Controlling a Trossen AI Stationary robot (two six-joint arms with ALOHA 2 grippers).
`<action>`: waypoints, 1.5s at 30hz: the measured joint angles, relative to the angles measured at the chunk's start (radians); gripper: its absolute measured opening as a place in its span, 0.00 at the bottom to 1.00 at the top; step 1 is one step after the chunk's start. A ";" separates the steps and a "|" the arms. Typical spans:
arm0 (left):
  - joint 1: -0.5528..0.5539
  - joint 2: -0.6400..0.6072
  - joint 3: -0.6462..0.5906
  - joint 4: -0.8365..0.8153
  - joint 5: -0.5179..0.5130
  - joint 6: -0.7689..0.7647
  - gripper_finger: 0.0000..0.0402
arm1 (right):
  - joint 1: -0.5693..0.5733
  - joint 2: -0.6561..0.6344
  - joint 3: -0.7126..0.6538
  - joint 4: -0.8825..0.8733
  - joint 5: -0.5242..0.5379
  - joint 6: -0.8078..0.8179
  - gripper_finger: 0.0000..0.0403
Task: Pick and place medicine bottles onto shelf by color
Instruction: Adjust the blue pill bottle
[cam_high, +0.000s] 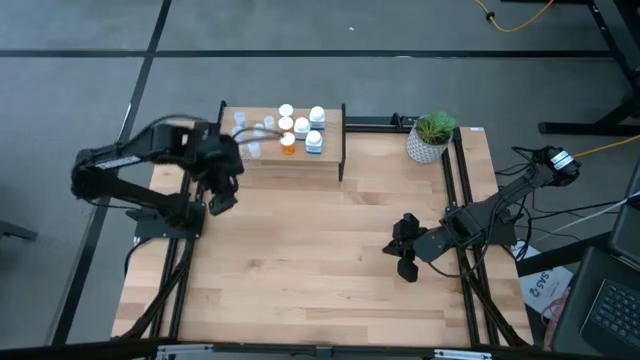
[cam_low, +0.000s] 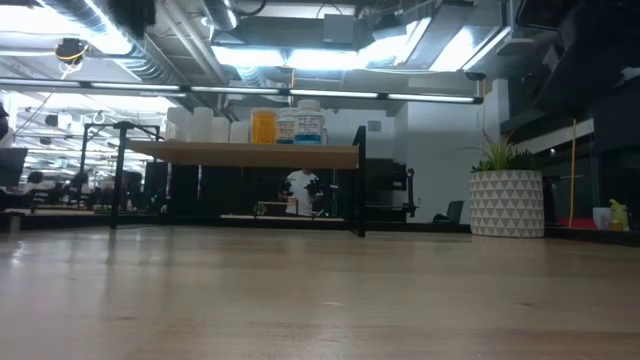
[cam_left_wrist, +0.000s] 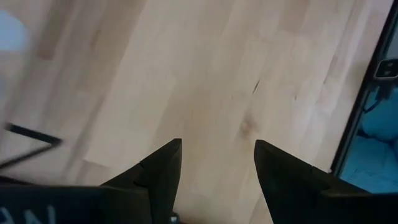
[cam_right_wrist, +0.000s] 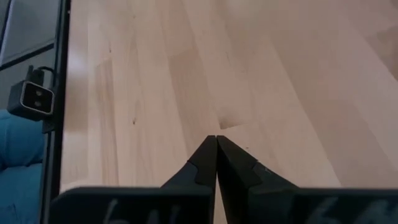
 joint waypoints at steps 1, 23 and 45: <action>-0.016 -0.030 -0.054 0.032 -0.001 -0.025 0.48 | 0.000 0.000 0.000 0.007 0.000 0.000 0.03; -0.330 -0.519 -1.252 1.740 -0.208 0.030 0.48 | -0.001 0.000 0.000 0.048 0.035 -0.030 0.03; -0.388 -0.619 -1.422 1.900 -0.205 0.223 0.48 | -0.523 0.245 0.630 -0.014 -0.133 -0.618 0.02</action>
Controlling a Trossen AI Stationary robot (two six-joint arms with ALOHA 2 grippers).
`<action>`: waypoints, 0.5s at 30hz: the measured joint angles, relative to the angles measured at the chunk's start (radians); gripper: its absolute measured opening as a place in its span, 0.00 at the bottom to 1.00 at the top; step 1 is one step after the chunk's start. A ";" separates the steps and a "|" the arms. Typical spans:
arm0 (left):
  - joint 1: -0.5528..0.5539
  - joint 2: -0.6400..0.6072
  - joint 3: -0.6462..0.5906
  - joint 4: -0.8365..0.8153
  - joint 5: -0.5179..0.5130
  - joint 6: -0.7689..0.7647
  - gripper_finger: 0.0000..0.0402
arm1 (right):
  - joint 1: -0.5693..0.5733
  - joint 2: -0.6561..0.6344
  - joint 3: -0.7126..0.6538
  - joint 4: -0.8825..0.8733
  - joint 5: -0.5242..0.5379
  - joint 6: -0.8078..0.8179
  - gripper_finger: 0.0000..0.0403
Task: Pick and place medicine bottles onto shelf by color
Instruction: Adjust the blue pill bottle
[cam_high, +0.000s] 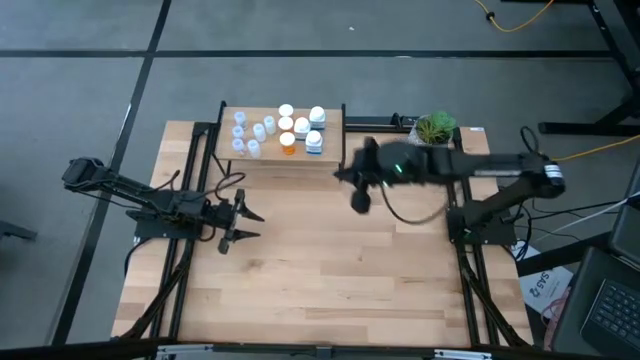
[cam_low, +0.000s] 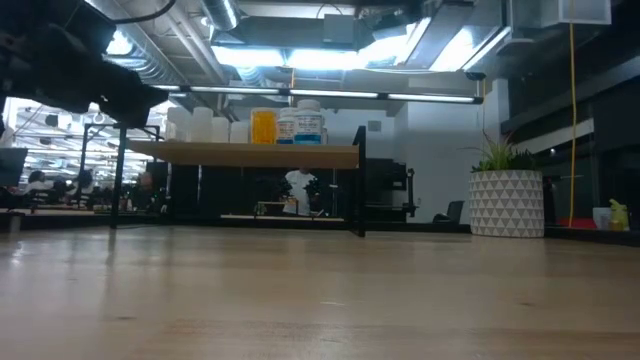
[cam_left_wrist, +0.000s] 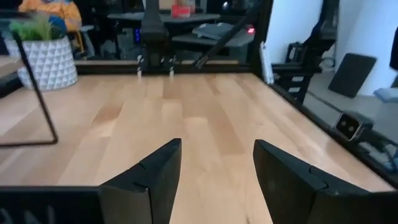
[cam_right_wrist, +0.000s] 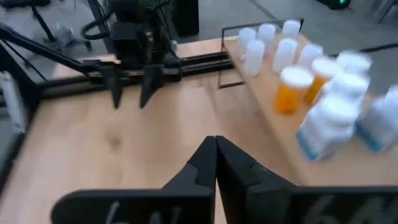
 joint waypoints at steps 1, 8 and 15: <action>0.000 0.000 0.000 -0.014 -0.007 0.000 0.48 | -0.031 0.036 0.061 -0.037 -0.028 -0.042 0.02; 0.000 0.000 0.000 -0.032 -0.011 -0.001 0.48 | -0.189 0.277 0.429 -0.242 -0.115 -0.252 0.01; 0.000 0.000 0.000 -0.032 -0.011 -0.001 0.48 | -0.270 0.499 0.709 -0.318 -0.226 -0.353 0.01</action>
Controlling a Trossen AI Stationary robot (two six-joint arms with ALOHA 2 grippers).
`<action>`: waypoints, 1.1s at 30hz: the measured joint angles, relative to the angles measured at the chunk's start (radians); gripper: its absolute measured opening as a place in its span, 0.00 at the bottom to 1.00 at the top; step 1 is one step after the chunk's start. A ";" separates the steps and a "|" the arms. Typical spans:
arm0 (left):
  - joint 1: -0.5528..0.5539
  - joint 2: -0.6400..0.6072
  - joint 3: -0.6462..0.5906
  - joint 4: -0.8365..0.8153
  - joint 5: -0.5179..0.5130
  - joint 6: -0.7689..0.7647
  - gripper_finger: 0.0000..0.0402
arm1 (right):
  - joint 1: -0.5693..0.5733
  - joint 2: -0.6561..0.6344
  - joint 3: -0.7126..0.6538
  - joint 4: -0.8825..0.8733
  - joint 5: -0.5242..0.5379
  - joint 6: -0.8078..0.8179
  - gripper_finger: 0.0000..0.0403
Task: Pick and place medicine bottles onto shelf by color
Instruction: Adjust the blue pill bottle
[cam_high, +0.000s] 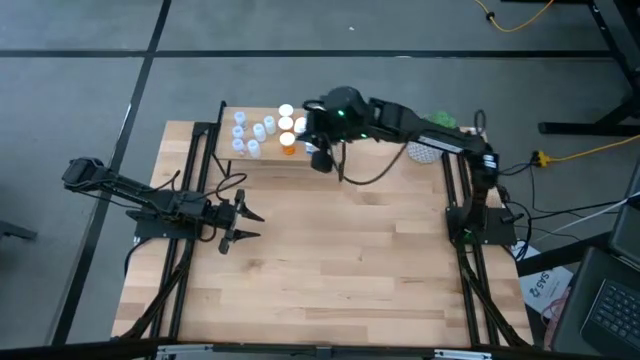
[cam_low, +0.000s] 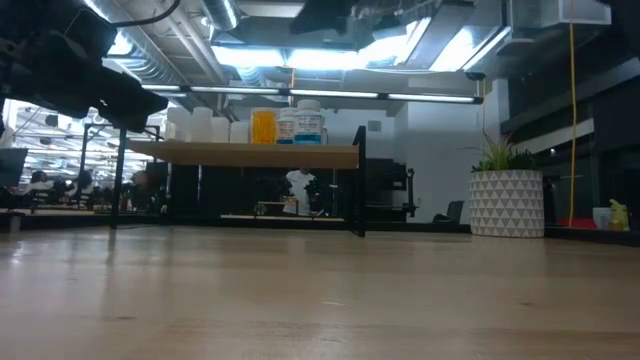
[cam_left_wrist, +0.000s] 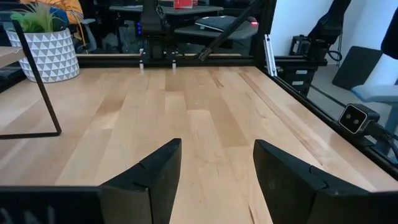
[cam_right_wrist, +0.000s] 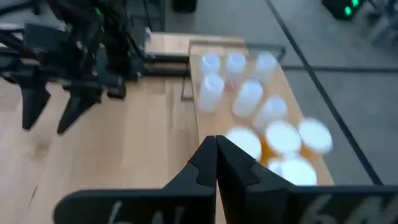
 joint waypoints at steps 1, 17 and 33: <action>0.000 0.000 0.000 0.000 0.000 0.000 0.48 | -0.007 0.027 0.036 0.004 -0.017 -0.019 0.01; 0.000 0.000 0.000 0.001 0.000 -0.002 0.48 | -0.106 0.346 0.324 0.122 -0.170 -0.107 0.01; 0.000 0.001 0.000 0.001 -0.010 -0.002 0.48 | -0.178 0.347 0.320 -0.038 -0.166 -0.077 0.01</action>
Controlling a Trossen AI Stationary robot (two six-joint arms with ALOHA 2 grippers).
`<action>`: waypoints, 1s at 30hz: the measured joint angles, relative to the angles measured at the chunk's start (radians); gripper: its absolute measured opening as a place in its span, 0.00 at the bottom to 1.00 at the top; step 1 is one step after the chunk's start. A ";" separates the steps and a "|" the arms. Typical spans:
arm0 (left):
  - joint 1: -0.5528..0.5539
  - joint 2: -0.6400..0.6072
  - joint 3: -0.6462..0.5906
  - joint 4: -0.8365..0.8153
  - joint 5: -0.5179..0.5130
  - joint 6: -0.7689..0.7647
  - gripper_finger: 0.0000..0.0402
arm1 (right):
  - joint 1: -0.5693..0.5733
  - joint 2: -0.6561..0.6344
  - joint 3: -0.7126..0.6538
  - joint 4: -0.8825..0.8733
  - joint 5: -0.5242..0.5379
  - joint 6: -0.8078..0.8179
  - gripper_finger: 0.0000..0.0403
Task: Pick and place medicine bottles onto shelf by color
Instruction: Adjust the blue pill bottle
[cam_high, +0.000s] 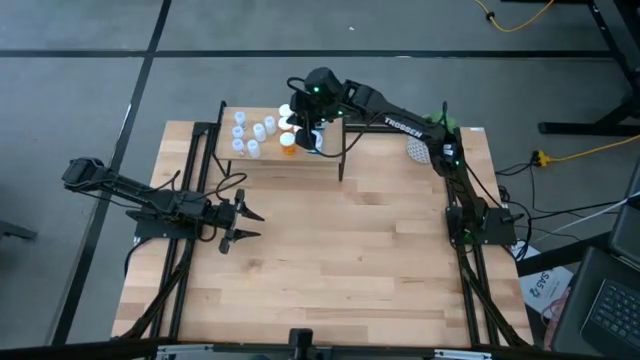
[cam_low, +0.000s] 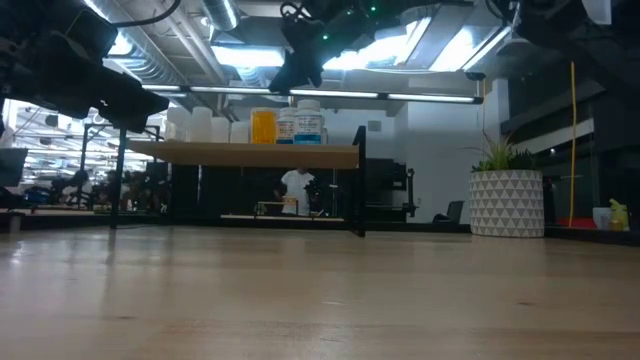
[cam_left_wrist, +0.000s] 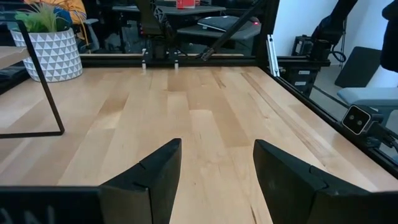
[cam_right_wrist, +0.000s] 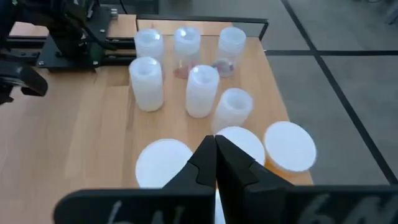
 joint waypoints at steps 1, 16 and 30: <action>0.000 0.000 0.000 0.000 0.000 0.000 0.48 | 0.000 0.004 0.000 0.003 -0.001 0.000 0.01; 0.000 0.000 0.000 0.000 0.000 0.000 0.48 | 0.001 0.031 -0.002 -0.054 0.081 0.002 0.01; 0.000 0.000 0.000 0.000 0.000 0.000 0.48 | 0.001 0.027 0.000 -0.097 0.158 0.028 0.01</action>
